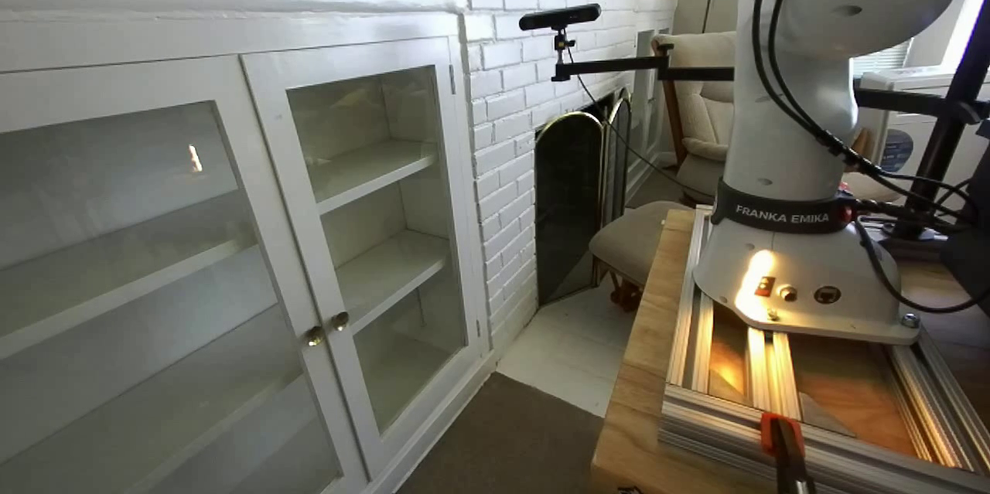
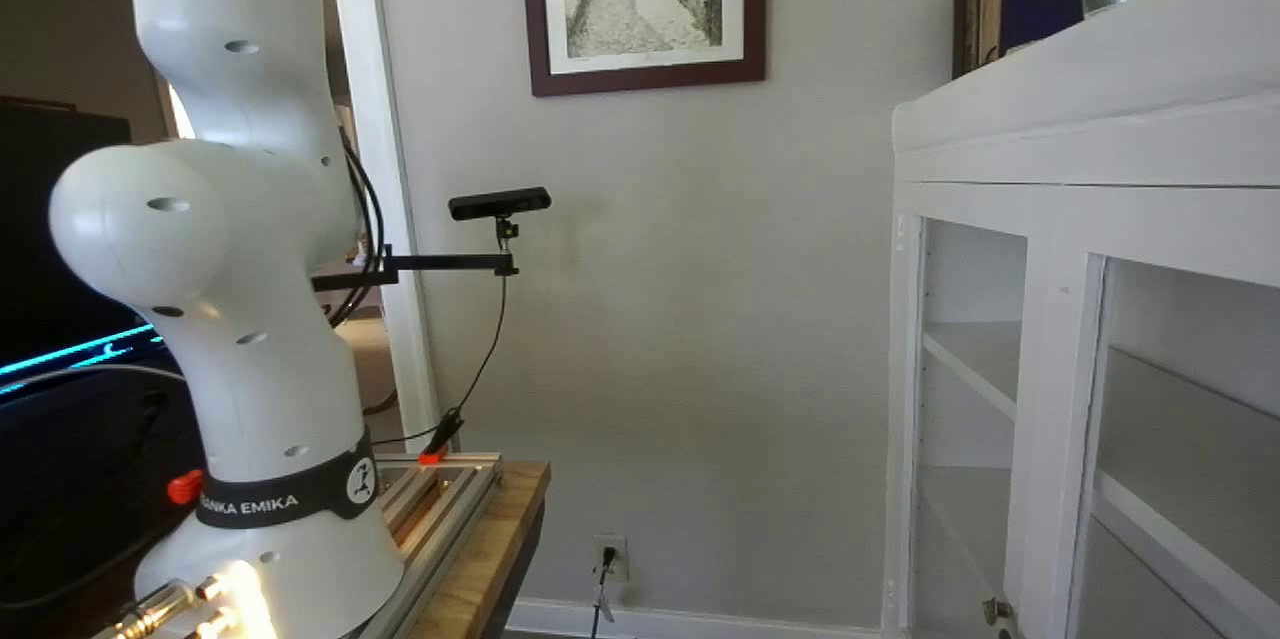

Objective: Move the cup to the left

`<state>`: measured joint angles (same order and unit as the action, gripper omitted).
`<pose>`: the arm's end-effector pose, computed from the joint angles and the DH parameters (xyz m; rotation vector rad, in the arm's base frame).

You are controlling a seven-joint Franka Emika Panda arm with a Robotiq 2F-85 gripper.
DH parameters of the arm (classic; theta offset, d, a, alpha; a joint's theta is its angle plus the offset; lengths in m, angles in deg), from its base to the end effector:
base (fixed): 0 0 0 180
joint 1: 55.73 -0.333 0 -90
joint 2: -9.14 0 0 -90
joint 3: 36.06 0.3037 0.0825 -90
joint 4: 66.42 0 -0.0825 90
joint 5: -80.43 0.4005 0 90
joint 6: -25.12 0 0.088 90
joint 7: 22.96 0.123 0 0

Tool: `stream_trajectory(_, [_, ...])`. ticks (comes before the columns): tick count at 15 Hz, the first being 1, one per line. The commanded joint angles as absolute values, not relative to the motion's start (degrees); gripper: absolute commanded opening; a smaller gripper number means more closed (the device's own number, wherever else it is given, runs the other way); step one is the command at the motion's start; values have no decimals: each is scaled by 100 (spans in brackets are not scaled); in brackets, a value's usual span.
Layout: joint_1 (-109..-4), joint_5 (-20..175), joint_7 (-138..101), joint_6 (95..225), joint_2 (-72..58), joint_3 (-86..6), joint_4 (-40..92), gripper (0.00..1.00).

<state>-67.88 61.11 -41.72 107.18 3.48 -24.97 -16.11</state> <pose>0.5046 0.1572 0.8541 2.6605 0.8268 0.6602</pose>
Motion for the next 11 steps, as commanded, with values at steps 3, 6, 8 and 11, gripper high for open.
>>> stream_trajectory(3, [-6692, 6516, -4202, 9290, 680, -2548, -2033, 100])
stream_trajectory(6, [-6709, 6422, -4172, 9255, 703, -2512, -1992, 100])
stream_trajectory(8, [-6678, 6547, -4172, 9117, 721, -2545, -2066, 100])
stream_trajectory(11, [-6671, 6566, -4172, 9104, 711, -2555, -2072, 100])
